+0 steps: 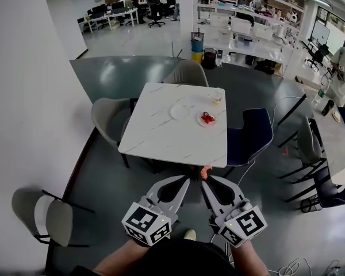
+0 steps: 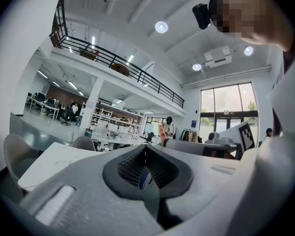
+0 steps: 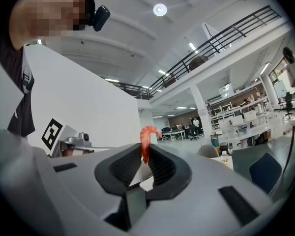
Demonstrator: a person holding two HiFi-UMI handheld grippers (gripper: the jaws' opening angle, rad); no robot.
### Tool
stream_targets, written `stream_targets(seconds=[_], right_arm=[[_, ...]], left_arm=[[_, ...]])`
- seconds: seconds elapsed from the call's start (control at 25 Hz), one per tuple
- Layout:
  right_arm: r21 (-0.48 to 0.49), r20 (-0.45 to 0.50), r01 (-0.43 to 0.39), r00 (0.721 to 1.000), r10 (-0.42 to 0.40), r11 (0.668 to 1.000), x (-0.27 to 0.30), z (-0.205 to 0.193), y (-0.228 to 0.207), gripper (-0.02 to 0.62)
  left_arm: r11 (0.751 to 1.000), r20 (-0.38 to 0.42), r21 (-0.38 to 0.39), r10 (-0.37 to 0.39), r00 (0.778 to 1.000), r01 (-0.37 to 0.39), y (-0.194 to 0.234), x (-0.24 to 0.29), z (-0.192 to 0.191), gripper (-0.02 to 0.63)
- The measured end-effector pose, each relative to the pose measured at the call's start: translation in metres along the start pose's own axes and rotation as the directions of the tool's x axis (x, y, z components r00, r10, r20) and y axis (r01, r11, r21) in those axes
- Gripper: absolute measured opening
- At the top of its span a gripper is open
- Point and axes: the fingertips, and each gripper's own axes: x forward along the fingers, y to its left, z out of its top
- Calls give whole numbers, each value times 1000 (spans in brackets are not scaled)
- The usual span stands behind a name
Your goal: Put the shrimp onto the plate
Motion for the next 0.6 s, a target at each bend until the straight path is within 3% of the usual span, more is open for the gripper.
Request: stream_targets(seconds=[0.36, 0.6], right_arm=[[33, -23, -33, 999, 34, 999, 8, -10, -20, 48], [39, -36, -24, 999, 25, 999, 32, -14, -38, 48]], left_arm=[[997, 0, -13, 72, 997, -72, 11, 14, -7, 9], [997, 12, -13, 75, 997, -75, 33, 30, -3, 9]])
